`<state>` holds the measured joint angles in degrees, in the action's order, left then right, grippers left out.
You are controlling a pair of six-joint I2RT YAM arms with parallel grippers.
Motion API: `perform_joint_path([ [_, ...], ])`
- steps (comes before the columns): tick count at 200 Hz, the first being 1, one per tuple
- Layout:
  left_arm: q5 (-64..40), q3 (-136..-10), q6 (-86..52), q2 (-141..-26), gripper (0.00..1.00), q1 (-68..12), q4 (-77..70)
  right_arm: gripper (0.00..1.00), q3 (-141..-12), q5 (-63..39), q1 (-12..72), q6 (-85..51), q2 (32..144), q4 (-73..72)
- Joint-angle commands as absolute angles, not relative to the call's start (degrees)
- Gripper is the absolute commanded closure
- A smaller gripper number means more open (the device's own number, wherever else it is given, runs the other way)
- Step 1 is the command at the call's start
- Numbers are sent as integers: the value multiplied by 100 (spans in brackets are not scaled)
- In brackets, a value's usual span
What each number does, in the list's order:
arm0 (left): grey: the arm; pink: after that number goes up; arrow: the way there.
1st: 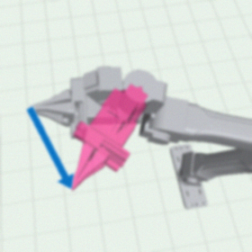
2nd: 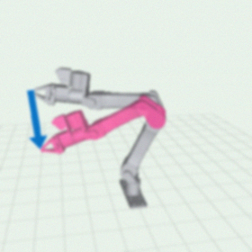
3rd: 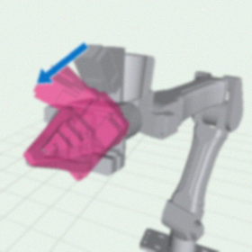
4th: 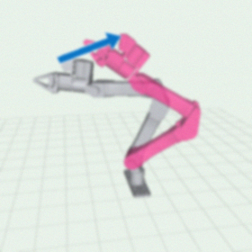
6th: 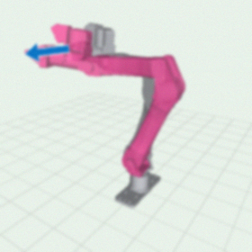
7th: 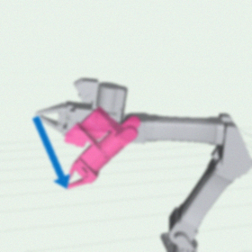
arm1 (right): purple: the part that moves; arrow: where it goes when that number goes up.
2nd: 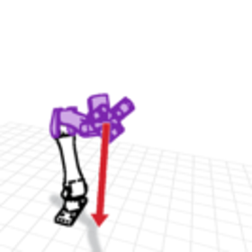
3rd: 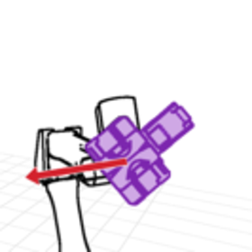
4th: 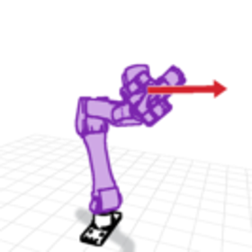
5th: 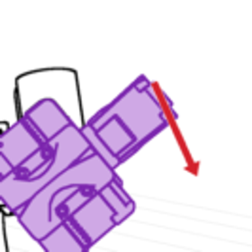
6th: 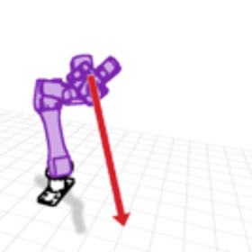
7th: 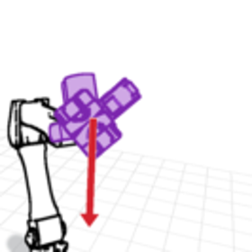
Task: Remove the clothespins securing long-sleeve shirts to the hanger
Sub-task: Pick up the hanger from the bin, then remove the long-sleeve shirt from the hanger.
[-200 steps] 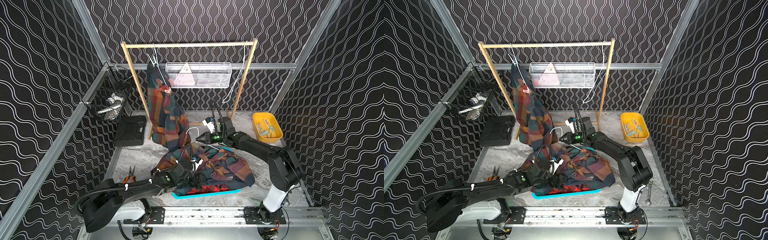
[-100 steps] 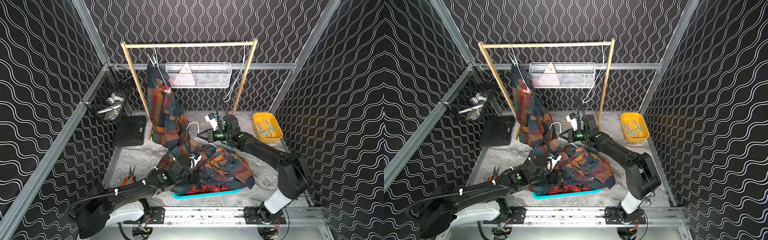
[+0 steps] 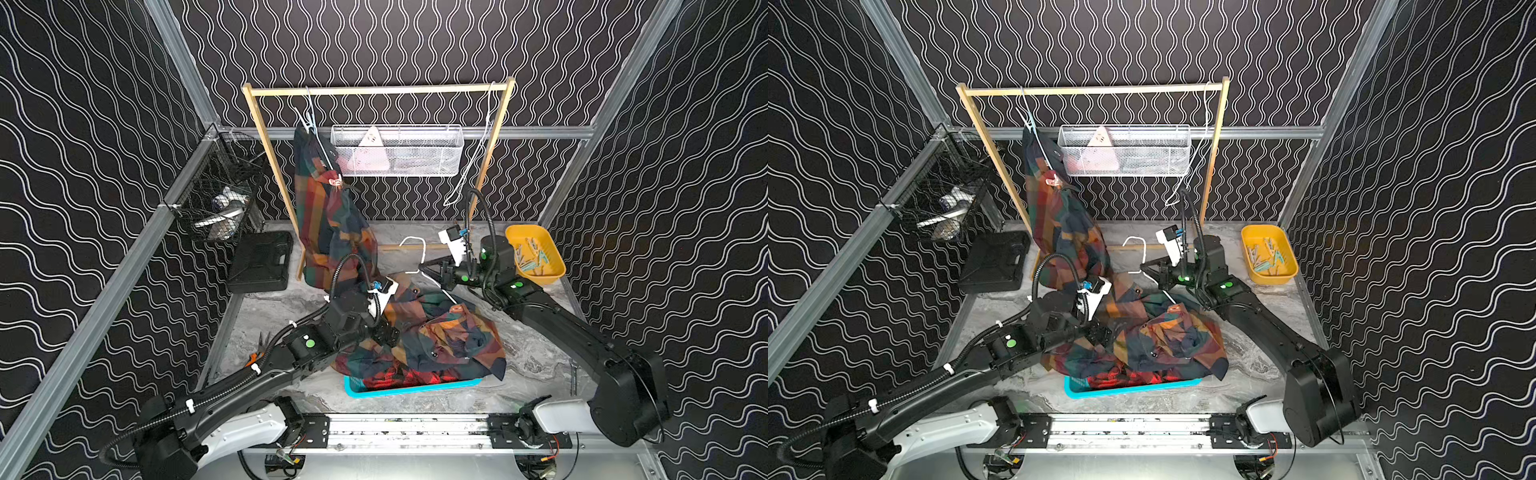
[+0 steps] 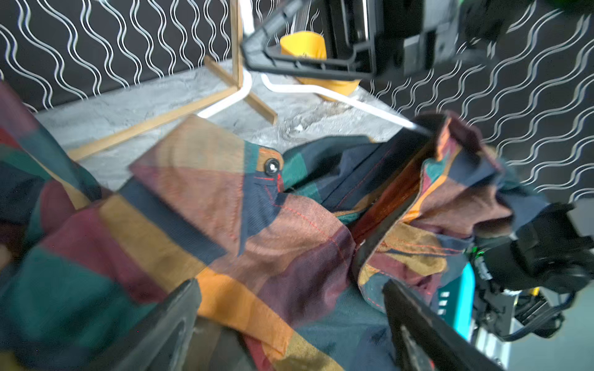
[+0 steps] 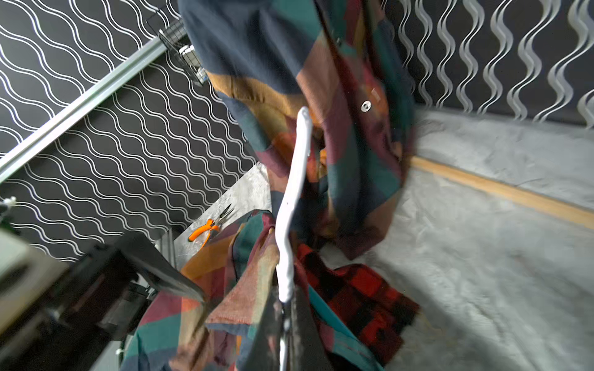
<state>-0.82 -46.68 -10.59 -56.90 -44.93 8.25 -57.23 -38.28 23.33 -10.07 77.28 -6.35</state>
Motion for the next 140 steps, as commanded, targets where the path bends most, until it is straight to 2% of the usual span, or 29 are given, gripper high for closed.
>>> perform_joint_path([
  [1, -161, -5096, -583, -5544, 6, -4322, 1075, 100, -5517, -4005, 2069, -717, 7424, -1213],
  [29, -492, -5760, -19, -5626, 8, -3473, 1398, 100, -5114, -4277, 1761, -525, 6938, -1725],
  [65, -2334, -6273, 171, -5971, 16, -1932, 1398, 100, -4899, -4543, 1512, -294, 6353, -1957],
  [100, -3321, -6172, 330, -6249, 21, -1785, 1218, 100, -4962, -4918, 1260, -458, 5970, -2311],
  [140, -3650, -5779, 220, -6145, 24, -1776, 939, 100, -5209, -5086, 1184, -521, 5837, -2369],
])
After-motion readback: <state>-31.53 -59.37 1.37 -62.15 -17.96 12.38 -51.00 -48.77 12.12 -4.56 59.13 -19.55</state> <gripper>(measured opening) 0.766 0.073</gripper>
